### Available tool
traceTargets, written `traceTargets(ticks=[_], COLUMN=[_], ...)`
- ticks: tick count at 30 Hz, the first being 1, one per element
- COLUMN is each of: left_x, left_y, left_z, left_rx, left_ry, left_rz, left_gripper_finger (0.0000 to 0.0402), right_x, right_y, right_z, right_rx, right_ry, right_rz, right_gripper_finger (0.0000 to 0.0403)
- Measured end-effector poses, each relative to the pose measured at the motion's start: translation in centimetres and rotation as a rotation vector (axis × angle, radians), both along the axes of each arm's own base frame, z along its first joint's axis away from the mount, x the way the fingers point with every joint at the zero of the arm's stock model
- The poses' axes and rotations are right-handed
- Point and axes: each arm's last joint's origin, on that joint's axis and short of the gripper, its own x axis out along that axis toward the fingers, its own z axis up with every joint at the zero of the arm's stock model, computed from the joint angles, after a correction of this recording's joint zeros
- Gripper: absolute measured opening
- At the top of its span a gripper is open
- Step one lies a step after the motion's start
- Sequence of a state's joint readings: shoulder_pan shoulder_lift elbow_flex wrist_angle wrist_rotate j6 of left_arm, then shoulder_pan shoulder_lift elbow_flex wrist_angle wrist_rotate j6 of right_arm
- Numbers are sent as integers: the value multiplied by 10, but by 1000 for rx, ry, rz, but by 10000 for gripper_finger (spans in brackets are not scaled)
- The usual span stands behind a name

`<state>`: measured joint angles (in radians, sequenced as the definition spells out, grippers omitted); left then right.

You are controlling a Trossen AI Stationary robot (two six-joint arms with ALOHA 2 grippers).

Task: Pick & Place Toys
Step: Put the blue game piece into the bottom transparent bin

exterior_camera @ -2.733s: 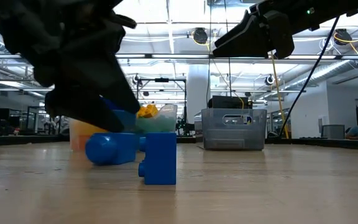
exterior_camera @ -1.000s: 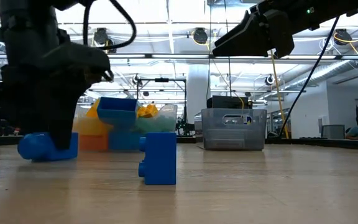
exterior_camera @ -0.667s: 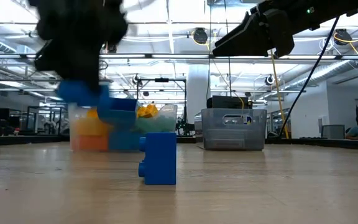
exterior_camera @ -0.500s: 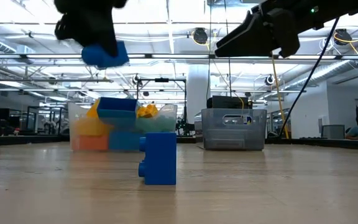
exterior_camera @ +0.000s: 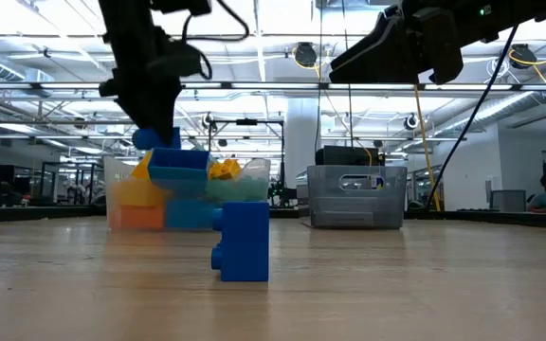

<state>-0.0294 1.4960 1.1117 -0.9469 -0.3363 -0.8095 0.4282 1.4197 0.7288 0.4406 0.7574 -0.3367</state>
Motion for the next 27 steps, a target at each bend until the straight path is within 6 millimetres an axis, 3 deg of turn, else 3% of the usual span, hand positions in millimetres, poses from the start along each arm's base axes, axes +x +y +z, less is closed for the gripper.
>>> traceTargets(ticks=[3, 10, 12, 18, 27], left_x=[1, 3, 3, 1, 2], left_y=[5, 9, 9, -7, -74], left_z=[-2, -1, -1, 10, 40], left_rx=[-22, -7, -17, -103, 12], left_ry=[-9, -11, -5, -86, -404], left_rz=[18, -23, -43, -135, -337], left_gripper_finger=[156, 361, 386, 337, 281], right_x=[0, -1, -2, -5, 11], right_y=[0, 4, 5, 13, 31], right_z=[0, 0, 0, 0, -17], right_rx=[7, 4, 3, 33, 336], right_ry=[-4, -4, -3, -8, -18], right_rz=[-2, 15, 21, 63, 380], right_gripper_finger=[265, 265, 265, 265, 265])
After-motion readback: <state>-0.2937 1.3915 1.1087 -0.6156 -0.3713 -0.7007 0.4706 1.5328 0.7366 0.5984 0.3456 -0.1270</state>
